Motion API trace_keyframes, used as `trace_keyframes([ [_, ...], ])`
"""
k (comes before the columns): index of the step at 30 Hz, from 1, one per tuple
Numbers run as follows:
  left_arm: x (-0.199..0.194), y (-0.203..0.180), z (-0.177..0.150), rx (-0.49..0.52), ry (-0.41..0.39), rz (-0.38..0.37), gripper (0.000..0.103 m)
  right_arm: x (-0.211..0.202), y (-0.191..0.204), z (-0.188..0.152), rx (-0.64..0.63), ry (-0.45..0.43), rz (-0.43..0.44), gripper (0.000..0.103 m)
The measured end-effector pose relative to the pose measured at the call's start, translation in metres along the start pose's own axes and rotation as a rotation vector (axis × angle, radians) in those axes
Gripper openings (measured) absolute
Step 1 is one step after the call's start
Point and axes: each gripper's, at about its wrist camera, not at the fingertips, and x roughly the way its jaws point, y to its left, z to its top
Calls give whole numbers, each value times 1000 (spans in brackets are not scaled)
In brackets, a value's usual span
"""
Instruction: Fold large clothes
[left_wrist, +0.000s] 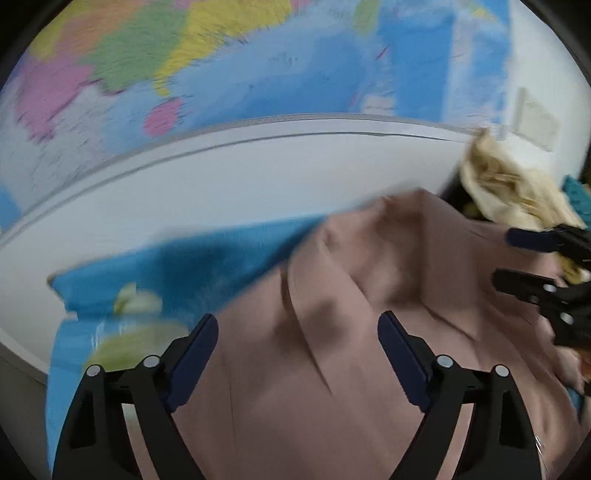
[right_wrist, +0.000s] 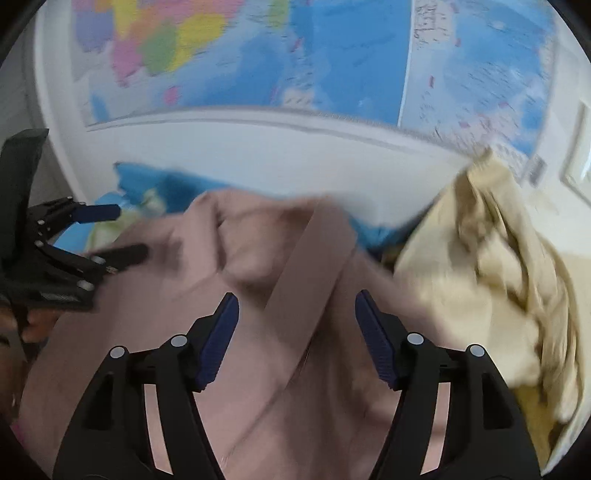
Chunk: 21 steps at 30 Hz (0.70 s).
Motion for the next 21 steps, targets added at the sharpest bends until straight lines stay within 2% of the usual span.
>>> trace_keyframes([
  [2, 25, -3, 17, 32, 7, 41, 83, 15, 0, 14, -5, 12, -5, 72],
  [5, 53, -7, 30, 65, 46, 34, 61, 44, 1, 32, -32, 31, -66, 74],
  [6, 59, -8, 32, 73, 52, 22, 43, 52, 0, 34, -34, 41, -75, 74],
  [7, 66, -9, 34, 80, 61, 10, 18, 62, -1, 36, -43, 63, -80, 68],
  [8, 71, -9, 36, 71, 75, -13, 9, 73, -3, 38, -47, 93, -91, 49],
  [9, 72, -8, 38, 63, 72, -17, 6, 78, -4, 38, -48, 116, -102, 32],
  [10, 71, -7, 40, 56, 55, -13, 5, 84, -8, 37, -54, 153, -116, 10],
  [11, 67, -3, 44, 41, 26, -22, 4, 84, -12, 37, -53, 159, -114, 9],
  [14, 58, 14, 56, -19, -16, -50, 3, 56, -28, 51, -44, 70, -86, 7],
  [16, 56, 19, 61, -38, -32, -65, 3, 33, -45, 63, 10, 1, -54, 7],
  [18, 58, 17, 64, -26, -39, -40, 3, 27, -54, 70, 33, -35, -57, 7],
  [21, 70, 10, 63, -18, -21, 16, 3, 44, -54, 64, 10, -14, -99, 7],
])
